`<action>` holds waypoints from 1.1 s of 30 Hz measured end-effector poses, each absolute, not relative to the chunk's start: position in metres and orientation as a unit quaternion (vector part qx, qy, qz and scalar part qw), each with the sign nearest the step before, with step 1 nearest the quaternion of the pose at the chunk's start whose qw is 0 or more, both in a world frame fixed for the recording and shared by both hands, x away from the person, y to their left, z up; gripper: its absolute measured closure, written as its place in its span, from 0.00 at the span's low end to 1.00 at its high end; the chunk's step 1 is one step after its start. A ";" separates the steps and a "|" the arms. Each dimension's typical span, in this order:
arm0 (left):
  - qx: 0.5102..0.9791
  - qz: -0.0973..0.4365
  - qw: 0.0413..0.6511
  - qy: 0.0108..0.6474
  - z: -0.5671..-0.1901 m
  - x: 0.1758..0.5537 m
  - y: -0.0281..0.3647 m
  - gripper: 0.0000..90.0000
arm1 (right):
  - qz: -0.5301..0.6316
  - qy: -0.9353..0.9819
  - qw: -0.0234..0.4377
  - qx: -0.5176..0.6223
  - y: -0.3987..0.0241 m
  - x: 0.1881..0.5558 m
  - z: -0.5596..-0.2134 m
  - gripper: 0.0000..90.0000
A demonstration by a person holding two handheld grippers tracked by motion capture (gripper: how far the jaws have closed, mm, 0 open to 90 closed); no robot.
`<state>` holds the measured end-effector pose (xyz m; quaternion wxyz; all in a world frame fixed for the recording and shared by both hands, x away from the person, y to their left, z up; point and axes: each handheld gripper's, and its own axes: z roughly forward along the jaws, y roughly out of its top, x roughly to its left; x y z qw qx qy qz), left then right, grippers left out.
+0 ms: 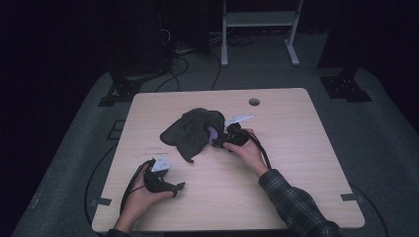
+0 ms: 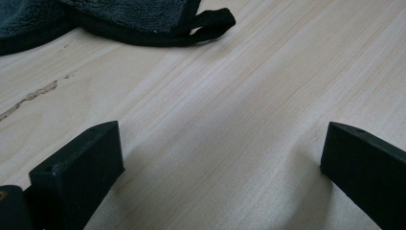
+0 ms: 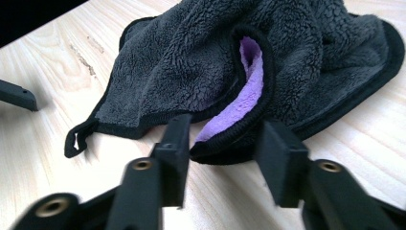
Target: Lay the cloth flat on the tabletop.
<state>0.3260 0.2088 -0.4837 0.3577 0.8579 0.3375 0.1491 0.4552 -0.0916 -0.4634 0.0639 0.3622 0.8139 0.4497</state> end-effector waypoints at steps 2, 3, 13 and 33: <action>0.858 0.149 0.358 0.338 -0.484 0.326 0.209 0.00 | 0.450 0.813 0.053 0.367 -0.092 0.457 -0.466 0.76; 0.858 0.149 0.358 0.338 -0.484 0.326 0.209 0.00 | 0.450 0.813 0.053 0.367 -0.092 0.457 -0.466 0.76; 0.858 0.149 0.358 0.337 -0.484 0.326 0.209 0.00 | 0.439 0.819 0.063 0.365 -0.107 0.456 -0.458 0.94; 0.858 0.150 0.357 0.338 -0.484 0.326 0.209 0.00 | 0.434 0.817 0.113 0.364 -0.176 0.422 -0.425 0.94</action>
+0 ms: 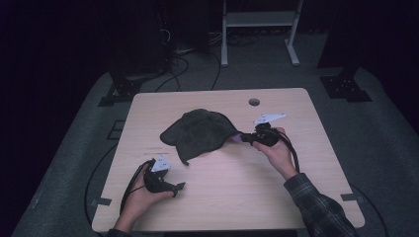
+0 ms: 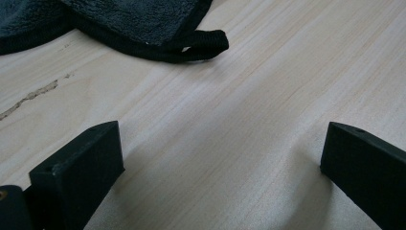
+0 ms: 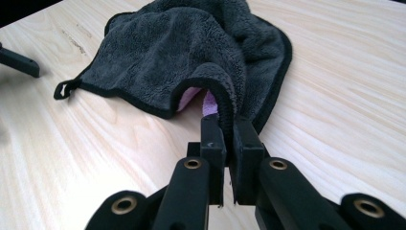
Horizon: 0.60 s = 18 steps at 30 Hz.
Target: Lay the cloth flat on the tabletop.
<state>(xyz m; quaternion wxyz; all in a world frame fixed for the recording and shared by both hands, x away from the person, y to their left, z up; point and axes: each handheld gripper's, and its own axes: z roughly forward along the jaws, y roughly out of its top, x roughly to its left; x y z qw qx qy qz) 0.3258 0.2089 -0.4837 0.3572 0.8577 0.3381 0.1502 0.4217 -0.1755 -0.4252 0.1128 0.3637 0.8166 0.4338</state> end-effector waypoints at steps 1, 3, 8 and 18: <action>0.858 0.150 0.357 0.338 -0.484 0.326 0.209 0.00 | 0.435 0.816 0.114 0.363 -0.179 0.419 -0.424 0.94; 0.857 0.150 0.357 0.339 -0.484 0.326 0.209 0.00 | 0.435 0.815 0.119 0.364 -0.191 0.412 -0.420 0.94; 0.857 0.150 0.357 0.339 -0.484 0.326 0.209 0.00 | 0.432 0.816 0.123 0.365 -0.205 0.402 -0.417 0.94; 0.857 0.151 0.357 0.339 -0.484 0.325 0.209 0.00 | 0.417 0.814 0.134 0.382 -0.244 0.379 -0.418 0.94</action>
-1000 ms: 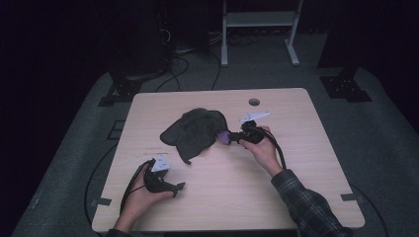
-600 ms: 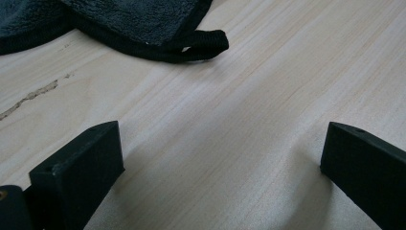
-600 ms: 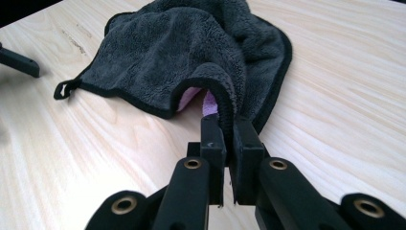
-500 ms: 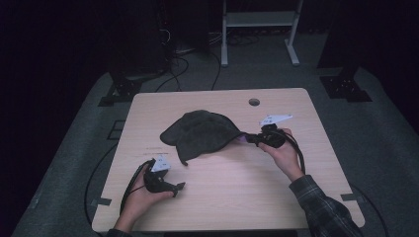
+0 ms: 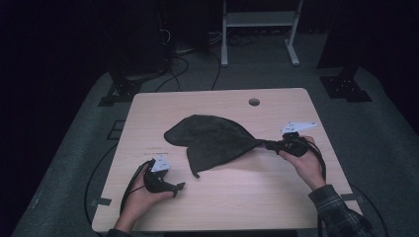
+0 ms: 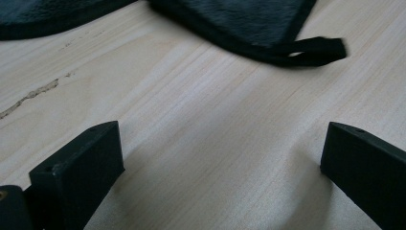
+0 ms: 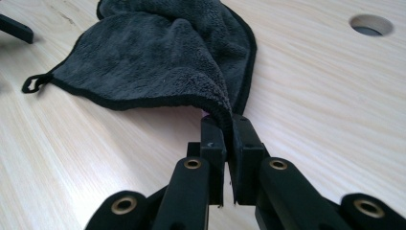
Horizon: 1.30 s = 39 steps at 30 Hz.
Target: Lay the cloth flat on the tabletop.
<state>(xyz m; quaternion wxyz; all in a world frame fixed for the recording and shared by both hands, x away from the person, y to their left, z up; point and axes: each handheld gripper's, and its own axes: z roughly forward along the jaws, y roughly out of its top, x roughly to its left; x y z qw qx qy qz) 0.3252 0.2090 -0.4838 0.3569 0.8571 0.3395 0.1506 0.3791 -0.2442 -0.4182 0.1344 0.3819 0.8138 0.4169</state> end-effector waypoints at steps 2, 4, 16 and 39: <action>0.857 0.150 0.356 0.339 -0.484 0.325 0.209 0.00 | 0.416 0.813 0.134 0.384 -0.248 0.378 -0.418 0.94; 0.858 0.150 0.356 0.340 -0.484 0.325 0.209 0.00 | 0.413 0.811 0.137 0.391 -0.257 0.375 -0.420 0.94; 0.858 0.150 0.355 0.340 -0.483 0.325 0.209 0.00 | 0.364 0.796 0.171 0.453 -0.311 0.376 -0.435 0.94; 0.857 0.150 0.356 0.340 -0.484 0.325 0.209 0.00 | 0.420 0.828 0.124 0.349 -0.247 0.351 -0.426 0.60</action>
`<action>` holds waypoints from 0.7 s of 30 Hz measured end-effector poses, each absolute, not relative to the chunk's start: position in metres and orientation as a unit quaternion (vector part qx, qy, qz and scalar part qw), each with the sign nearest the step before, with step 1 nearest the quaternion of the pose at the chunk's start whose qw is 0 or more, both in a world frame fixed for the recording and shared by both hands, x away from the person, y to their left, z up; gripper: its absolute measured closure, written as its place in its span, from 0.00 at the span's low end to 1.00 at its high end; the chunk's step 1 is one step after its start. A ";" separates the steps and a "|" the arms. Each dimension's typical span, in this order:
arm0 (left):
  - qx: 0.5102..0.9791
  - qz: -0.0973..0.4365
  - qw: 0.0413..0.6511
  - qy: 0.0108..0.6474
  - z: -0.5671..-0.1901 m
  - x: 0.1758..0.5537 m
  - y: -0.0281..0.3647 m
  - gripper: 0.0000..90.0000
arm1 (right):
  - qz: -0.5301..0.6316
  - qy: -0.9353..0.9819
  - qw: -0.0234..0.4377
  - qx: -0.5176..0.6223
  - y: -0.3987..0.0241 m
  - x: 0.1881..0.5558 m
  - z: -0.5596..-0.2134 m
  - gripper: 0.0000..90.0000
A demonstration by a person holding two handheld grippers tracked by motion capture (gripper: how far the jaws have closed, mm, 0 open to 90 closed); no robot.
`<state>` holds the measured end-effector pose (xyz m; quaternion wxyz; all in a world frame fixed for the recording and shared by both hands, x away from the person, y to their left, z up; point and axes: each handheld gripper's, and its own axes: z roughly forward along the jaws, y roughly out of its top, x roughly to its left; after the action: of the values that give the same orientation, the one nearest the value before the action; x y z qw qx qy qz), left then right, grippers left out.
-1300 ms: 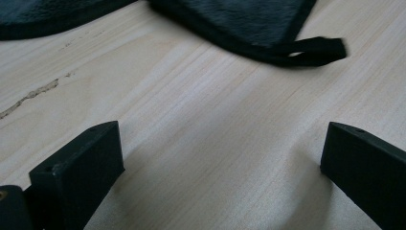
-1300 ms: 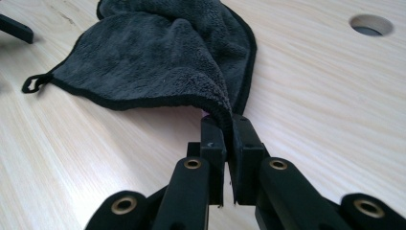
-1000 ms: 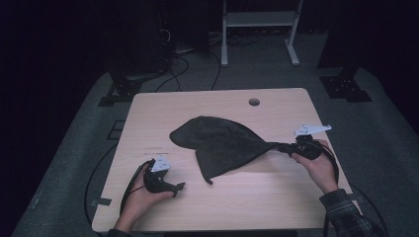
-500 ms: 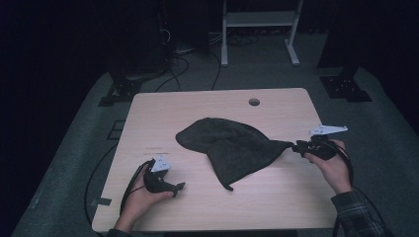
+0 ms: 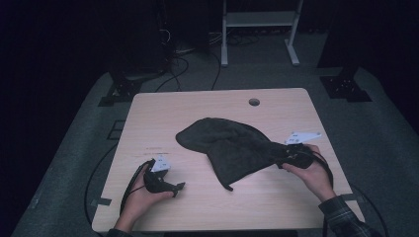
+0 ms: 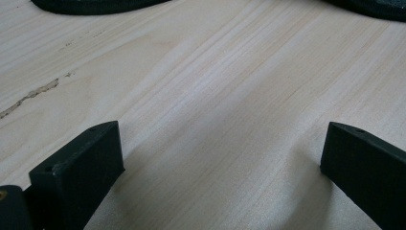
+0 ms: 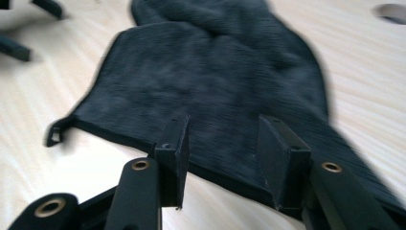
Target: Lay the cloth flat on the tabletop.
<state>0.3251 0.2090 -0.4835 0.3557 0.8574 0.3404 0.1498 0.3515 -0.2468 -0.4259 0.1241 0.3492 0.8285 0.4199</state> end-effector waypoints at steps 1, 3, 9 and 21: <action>0.858 0.150 0.355 0.340 -0.483 0.325 0.209 0.00 | 0.420 0.828 0.124 0.349 -0.247 0.351 -0.426 0.60; 0.857 0.150 0.356 0.340 -0.484 0.325 0.209 0.00 | 0.429 0.832 0.101 0.335 -0.228 0.352 -0.430 0.59; 0.858 0.150 0.356 0.340 -0.484 0.325 0.209 0.00 | 0.432 0.847 0.083 0.298 -0.192 0.348 -0.437 0.58; 0.857 0.150 0.356 0.340 -0.484 0.325 0.209 0.00 | 0.410 0.879 0.052 0.238 -0.129 0.337 -0.460 0.53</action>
<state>0.3250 0.2090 -0.4836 0.3560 0.8572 0.3404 0.1501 0.3367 -0.1286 -0.4597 0.0523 0.2376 0.8789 0.4103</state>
